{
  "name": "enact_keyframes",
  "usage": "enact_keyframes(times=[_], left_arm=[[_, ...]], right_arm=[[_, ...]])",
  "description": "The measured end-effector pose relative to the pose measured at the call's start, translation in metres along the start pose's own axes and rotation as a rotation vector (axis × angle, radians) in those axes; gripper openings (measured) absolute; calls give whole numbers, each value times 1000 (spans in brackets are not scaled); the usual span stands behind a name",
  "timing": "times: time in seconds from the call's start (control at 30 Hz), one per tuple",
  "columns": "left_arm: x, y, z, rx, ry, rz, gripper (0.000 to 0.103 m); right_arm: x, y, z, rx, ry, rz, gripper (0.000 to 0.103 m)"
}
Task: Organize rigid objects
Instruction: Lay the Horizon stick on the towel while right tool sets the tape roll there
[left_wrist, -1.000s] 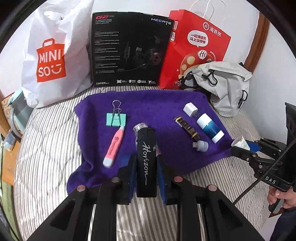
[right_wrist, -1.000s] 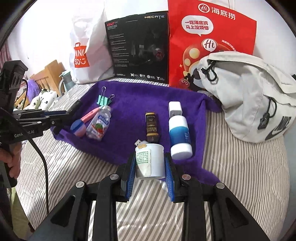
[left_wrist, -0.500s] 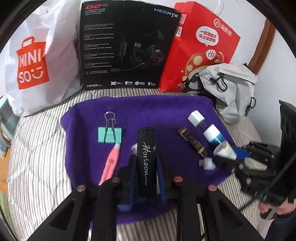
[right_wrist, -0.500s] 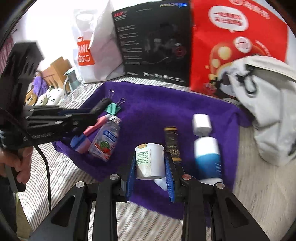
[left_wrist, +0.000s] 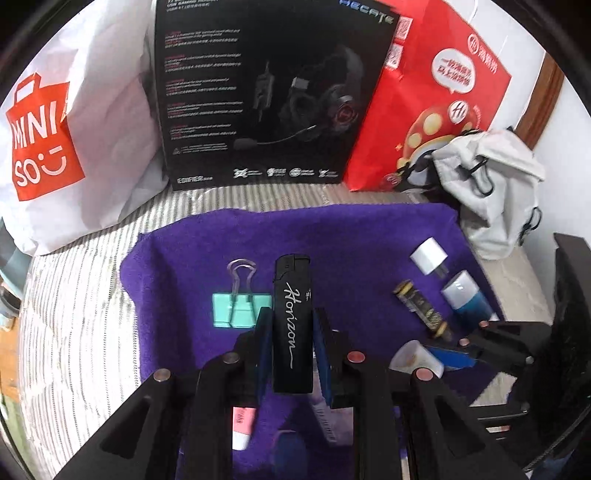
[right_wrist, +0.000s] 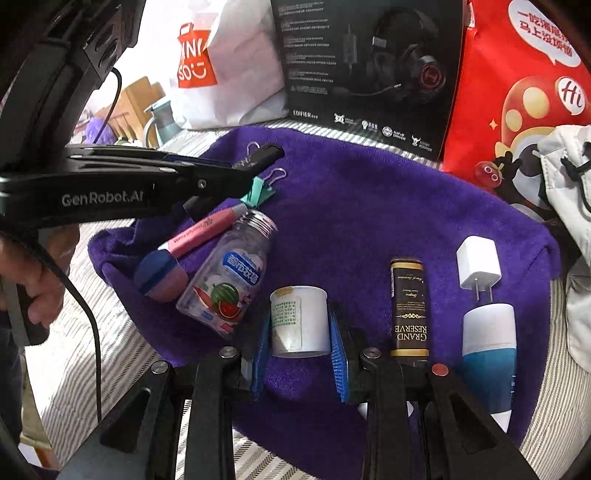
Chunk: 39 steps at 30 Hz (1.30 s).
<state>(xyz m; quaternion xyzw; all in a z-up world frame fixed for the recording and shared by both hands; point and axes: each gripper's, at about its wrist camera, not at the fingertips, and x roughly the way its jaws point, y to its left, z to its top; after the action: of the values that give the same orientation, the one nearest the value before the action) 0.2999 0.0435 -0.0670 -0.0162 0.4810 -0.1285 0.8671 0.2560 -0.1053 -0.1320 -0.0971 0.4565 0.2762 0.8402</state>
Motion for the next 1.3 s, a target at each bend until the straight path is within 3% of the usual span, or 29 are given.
enact_keyframes(times=[0.17,0.43,0.53,0.63,1.03,1.3], left_arm=[[5,8,-2,-10,8,-3,21],[8,7,3,2,9,0,21],[9,3,5,13,10,-5,21],[11,-4,9,24,11,-14,21],[37,-48,18,107,63,-33,21],[63,-68,15,135,122,11,21]], right_arm=[[4,1,-2,-21,2,0,30],[-8,-3,-10,-16,23,16,46],[-22,-10,-15,7,6,0,47],[-39,-19,-21,43,-19,4,56],[-97,-44,-65,172,-62,-47,57],[-120,-56,-112,262,-29,-68,58]])
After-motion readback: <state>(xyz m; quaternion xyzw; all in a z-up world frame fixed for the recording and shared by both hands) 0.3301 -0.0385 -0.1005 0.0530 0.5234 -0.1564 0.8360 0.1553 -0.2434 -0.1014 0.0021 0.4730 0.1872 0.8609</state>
